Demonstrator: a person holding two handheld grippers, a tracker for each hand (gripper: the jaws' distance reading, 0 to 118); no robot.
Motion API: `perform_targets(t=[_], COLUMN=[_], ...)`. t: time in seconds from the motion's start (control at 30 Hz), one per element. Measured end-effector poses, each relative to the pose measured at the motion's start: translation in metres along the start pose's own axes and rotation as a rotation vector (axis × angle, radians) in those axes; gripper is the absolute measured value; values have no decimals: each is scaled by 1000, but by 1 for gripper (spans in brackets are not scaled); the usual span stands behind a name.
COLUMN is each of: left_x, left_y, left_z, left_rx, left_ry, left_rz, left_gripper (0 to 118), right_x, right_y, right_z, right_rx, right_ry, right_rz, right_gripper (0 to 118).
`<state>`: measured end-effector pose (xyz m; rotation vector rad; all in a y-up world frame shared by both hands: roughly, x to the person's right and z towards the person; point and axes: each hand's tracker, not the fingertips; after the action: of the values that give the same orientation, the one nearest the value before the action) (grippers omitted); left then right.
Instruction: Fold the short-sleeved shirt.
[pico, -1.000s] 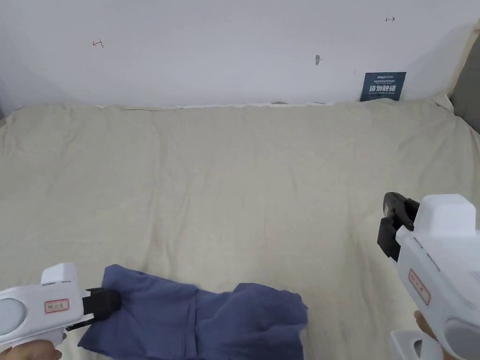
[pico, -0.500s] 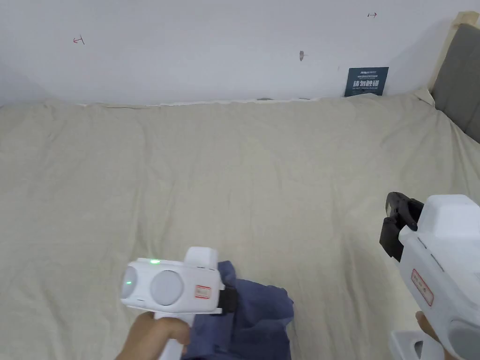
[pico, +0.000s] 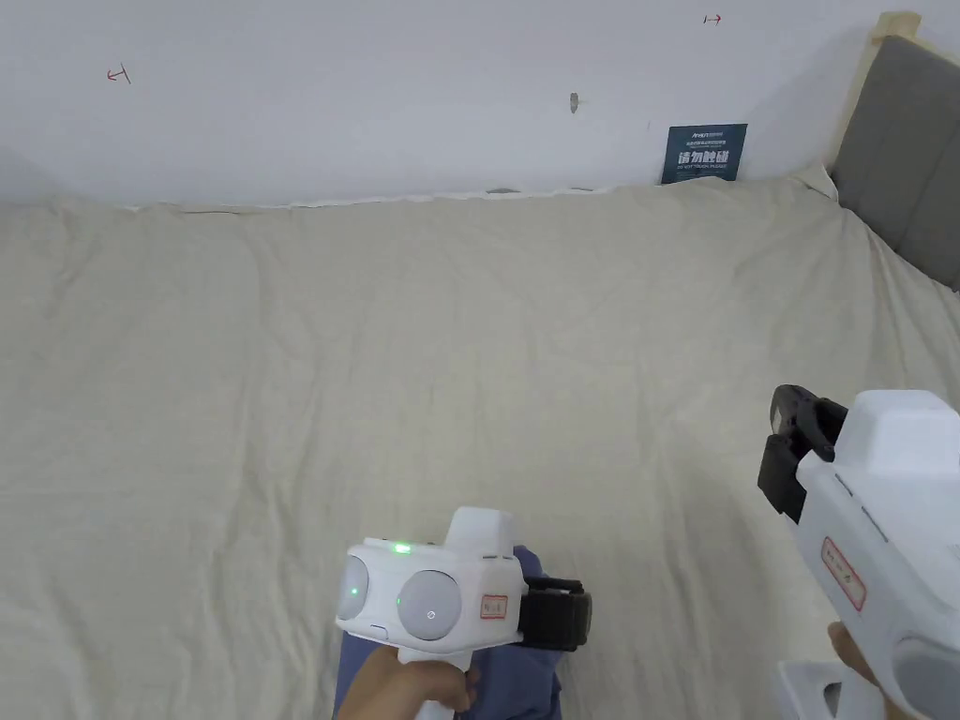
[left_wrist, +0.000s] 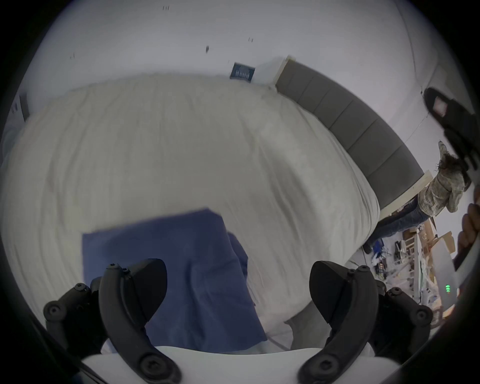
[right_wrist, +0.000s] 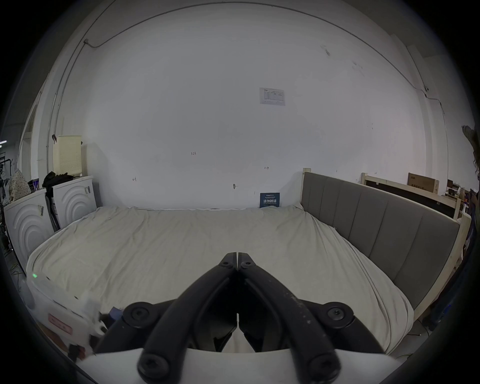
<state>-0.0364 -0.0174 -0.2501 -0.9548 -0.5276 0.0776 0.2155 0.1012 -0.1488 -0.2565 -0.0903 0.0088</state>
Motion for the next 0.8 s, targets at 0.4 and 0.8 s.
perform_targets(t=[0.4,0.8], left_x=[-23,6], left_y=[-23,-63], left_z=[56,-40], left_rx=[385,159], left_ry=[262,197], left_rz=[-93,-108], left_gripper=[0,0], right_x=[-9,7], right_y=[4,-3], right_z=[-2,-3], right_rx=[21,-1], right_ry=[34,14], right_rz=[5,-11], right_gripper=[1,1])
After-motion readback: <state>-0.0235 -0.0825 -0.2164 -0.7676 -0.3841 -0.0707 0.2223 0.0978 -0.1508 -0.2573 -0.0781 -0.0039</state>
